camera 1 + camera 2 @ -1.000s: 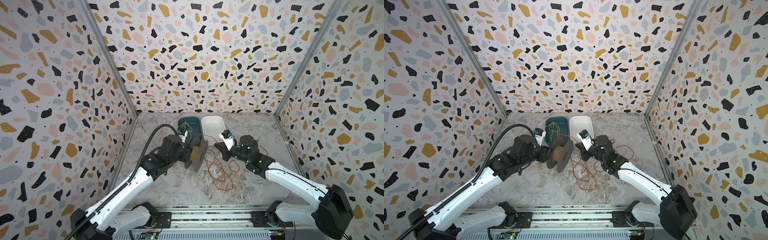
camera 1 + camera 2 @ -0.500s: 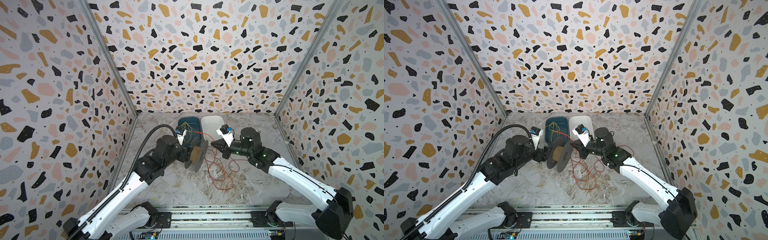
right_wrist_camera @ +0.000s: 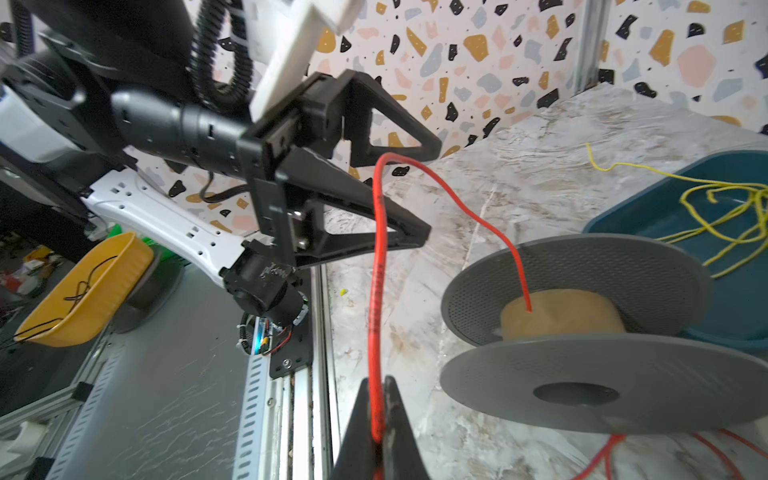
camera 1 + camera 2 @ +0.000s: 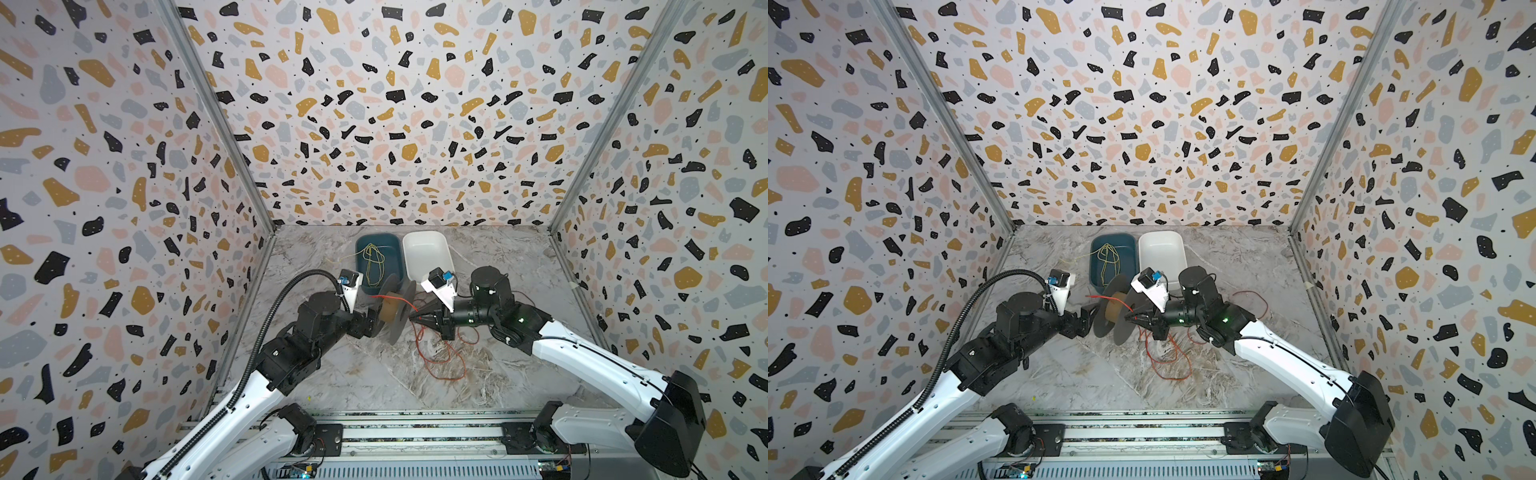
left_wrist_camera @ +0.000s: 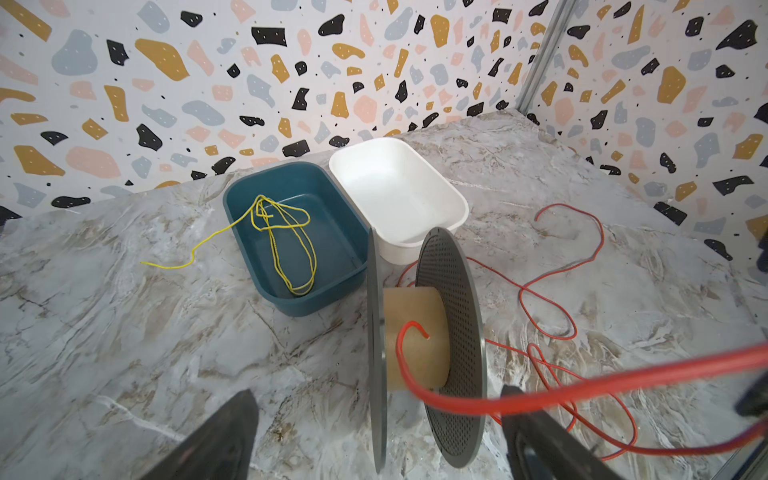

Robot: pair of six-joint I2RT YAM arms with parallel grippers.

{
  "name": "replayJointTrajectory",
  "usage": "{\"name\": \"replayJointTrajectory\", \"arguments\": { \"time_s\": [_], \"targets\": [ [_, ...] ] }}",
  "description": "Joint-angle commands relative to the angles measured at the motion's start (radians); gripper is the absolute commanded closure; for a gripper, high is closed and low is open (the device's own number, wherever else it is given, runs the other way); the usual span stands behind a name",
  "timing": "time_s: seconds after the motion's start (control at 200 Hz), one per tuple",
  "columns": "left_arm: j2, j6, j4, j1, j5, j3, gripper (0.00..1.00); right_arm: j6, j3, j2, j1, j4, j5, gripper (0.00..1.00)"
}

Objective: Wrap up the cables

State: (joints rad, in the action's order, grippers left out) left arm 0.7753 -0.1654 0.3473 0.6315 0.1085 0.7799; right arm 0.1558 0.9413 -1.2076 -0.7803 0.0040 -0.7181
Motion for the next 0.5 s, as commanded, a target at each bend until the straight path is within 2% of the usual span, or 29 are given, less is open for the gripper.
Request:
{"name": "replayJointTrajectory", "arguments": {
  "time_s": [0.0, 0.29, 0.496],
  "targets": [
    [-0.014, -0.015, -0.100, 0.002, -0.026, -0.029, 0.09, 0.043, -0.037, 0.027, 0.005, 0.058, -0.034, 1.00],
    [0.010, -0.060, -0.189, 0.002, -0.031, -0.112, 0.10, 0.112, -0.130, -0.029, 0.095, 0.191, -0.112, 1.00],
    [0.043, -0.096, -0.239, 0.002, 0.001, -0.140, 0.12, 0.123, -0.150, -0.056, 0.157, 0.220, -0.151, 1.00]
  ]
}}
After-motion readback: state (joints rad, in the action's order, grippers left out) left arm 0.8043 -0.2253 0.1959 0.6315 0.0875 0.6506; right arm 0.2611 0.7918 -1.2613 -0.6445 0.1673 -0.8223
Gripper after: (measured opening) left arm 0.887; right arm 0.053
